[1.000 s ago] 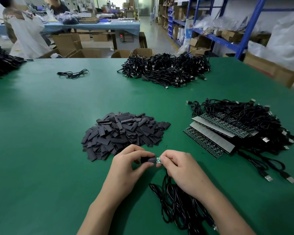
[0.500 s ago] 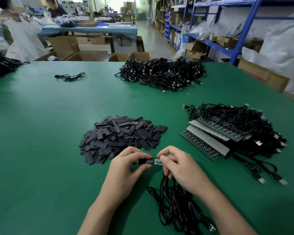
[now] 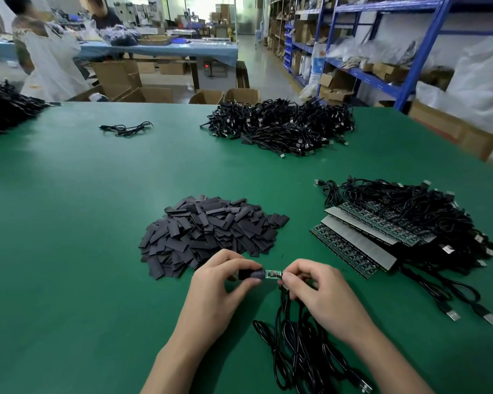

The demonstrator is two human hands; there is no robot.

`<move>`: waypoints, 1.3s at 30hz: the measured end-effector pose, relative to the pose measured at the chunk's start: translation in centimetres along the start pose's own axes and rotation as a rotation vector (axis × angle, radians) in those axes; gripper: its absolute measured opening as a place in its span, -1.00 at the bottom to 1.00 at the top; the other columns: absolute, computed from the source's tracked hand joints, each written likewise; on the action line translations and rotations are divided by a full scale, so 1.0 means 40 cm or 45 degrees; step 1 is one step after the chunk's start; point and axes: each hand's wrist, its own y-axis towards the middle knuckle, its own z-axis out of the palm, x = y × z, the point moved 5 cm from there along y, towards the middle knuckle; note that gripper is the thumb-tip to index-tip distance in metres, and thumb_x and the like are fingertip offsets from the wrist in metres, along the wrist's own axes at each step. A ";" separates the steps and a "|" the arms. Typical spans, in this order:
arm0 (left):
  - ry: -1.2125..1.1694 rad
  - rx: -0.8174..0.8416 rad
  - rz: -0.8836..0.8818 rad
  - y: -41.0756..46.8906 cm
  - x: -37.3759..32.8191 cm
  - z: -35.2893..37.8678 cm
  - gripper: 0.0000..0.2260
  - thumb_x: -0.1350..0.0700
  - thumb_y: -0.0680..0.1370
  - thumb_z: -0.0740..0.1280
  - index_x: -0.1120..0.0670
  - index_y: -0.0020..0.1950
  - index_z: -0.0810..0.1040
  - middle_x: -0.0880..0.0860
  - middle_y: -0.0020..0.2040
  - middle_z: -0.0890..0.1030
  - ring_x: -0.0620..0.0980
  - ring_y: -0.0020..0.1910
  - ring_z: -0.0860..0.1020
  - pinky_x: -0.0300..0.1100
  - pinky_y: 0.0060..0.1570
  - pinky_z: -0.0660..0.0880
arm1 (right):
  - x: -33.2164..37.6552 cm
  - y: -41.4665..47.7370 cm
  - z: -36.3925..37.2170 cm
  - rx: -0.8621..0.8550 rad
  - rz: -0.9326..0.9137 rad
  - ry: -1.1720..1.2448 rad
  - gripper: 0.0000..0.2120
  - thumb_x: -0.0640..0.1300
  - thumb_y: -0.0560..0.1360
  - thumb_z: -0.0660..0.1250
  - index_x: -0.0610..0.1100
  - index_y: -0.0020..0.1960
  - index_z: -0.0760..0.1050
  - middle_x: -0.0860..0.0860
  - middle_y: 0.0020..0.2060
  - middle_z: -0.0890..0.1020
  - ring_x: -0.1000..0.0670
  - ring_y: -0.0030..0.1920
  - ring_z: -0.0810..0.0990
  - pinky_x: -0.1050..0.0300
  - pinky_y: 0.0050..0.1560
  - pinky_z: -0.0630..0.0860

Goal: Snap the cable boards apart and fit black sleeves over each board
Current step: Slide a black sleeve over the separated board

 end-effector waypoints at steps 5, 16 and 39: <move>0.001 0.019 0.018 -0.002 -0.005 0.002 -0.82 0.11 0.47 0.57 -0.09 0.04 0.74 -0.21 -0.03 0.61 -0.13 0.00 0.60 -0.28 0.01 0.51 | -0.015 -0.005 0.003 -0.009 0.005 0.073 -0.81 -0.03 0.63 0.36 0.06 -0.15 0.64 -0.06 -0.34 0.61 0.11 -0.36 0.46 0.13 -0.31 0.38; -0.016 0.035 0.122 -0.009 -0.034 0.018 -0.81 0.12 0.46 0.58 -0.06 0.05 0.75 -0.19 -0.04 0.60 -0.16 -0.01 0.61 -0.22 -0.01 0.55 | -0.013 -0.010 0.014 0.053 0.008 0.143 -0.81 0.12 0.58 0.32 0.11 -0.12 0.65 -0.18 -0.17 0.68 -0.28 -0.05 0.63 -0.26 0.04 0.55; -0.225 -0.254 -0.073 -0.007 -0.027 0.010 -0.77 0.21 0.46 0.55 -0.03 0.07 0.77 -0.21 -0.06 0.72 -0.15 -0.04 0.69 -0.39 -0.03 0.54 | -0.020 -0.003 0.018 0.005 0.062 0.323 -0.73 -0.12 0.65 0.35 0.13 -0.18 0.63 0.00 -0.36 0.66 0.12 -0.02 0.72 0.02 0.25 0.56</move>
